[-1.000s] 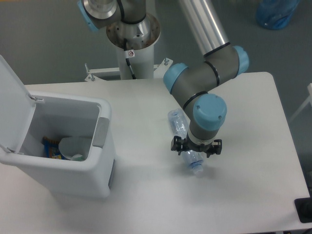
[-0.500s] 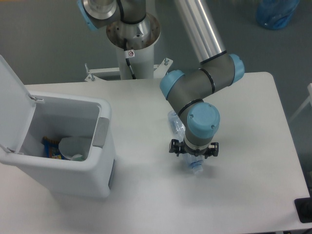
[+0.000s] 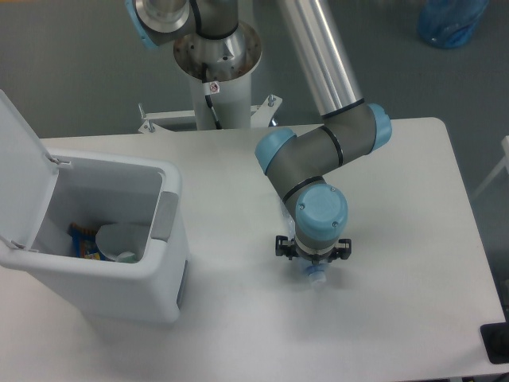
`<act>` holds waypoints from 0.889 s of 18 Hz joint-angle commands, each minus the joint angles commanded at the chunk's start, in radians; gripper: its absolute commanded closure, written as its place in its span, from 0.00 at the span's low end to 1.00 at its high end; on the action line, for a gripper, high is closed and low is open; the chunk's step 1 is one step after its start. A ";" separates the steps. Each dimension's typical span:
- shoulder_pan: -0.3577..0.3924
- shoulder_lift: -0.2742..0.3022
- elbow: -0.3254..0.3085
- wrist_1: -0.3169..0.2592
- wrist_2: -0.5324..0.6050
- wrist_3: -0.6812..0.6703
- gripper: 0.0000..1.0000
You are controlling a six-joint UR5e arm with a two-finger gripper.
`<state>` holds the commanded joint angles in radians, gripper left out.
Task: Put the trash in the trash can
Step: 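Lower the gripper and close it around the water bottle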
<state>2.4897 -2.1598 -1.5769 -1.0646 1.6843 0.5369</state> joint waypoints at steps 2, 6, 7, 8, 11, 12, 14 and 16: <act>0.000 0.000 0.000 0.000 -0.002 0.000 0.51; 0.000 0.008 0.002 0.000 -0.011 0.002 0.51; -0.002 0.012 0.003 0.000 -0.012 0.002 0.51; -0.002 0.014 0.011 -0.002 -0.015 0.003 0.51; 0.000 0.047 0.052 -0.002 -0.075 0.000 0.51; 0.005 0.064 0.070 -0.003 -0.121 0.000 0.51; 0.018 0.109 0.109 -0.005 -0.213 0.000 0.51; 0.043 0.153 0.153 -0.005 -0.331 -0.005 0.51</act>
<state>2.5325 -2.0066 -1.4237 -1.0692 1.3535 0.5323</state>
